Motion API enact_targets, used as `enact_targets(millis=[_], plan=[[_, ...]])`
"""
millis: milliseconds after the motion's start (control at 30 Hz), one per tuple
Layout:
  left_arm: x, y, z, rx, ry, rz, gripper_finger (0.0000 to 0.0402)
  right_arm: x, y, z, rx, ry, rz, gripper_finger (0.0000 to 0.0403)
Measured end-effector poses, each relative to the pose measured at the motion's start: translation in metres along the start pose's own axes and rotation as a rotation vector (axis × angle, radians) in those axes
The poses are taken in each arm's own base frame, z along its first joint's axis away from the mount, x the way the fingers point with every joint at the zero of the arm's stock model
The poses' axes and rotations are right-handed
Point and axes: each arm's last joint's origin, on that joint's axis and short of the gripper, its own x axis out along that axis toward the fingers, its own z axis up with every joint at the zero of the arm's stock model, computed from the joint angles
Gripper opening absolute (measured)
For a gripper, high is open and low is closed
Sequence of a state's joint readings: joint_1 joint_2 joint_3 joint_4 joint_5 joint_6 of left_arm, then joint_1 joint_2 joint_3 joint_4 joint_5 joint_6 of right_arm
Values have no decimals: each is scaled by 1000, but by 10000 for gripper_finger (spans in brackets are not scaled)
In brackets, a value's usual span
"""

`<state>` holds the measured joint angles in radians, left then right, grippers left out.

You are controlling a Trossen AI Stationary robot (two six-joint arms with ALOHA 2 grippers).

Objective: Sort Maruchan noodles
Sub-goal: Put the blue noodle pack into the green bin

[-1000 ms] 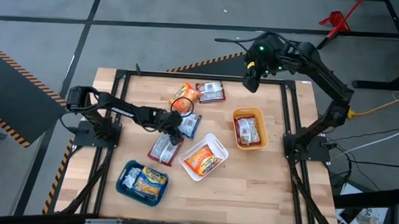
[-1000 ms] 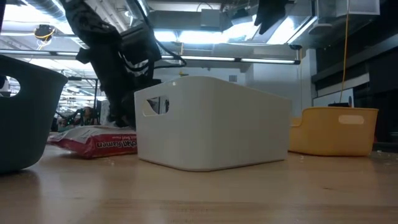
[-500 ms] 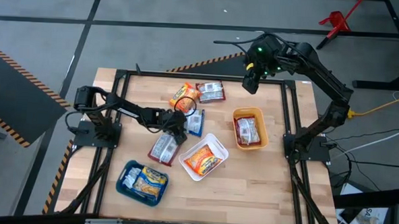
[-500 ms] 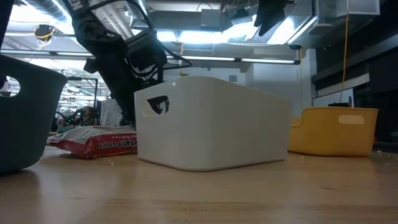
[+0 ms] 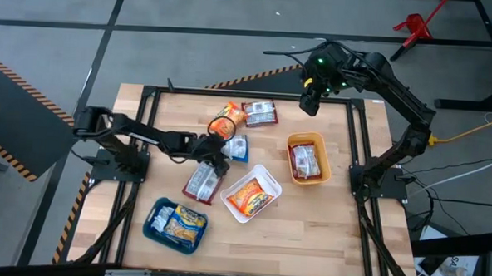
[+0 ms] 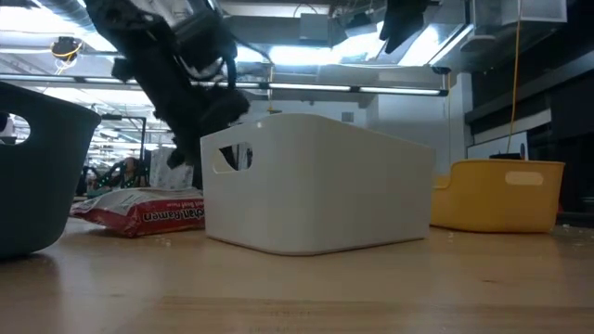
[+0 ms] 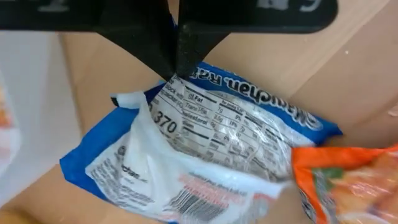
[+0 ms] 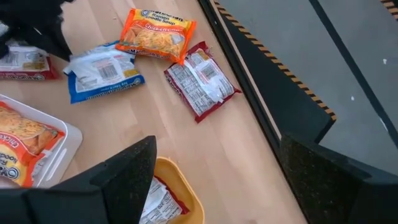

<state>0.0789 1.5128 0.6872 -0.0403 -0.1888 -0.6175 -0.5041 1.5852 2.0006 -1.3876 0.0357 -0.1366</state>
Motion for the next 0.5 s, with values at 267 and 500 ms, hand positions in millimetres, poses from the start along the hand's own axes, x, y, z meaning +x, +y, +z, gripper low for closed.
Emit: enact_targets(millis=[267, 500], plan=[[-39, -12, 3, -93, -75, -43, 0, 0, 0, 1, -29, -8, -2, 328], [-87, -28, -3, -158, -98, -188, 0, 0, -1, 4, -52, -37, -5, 328]])
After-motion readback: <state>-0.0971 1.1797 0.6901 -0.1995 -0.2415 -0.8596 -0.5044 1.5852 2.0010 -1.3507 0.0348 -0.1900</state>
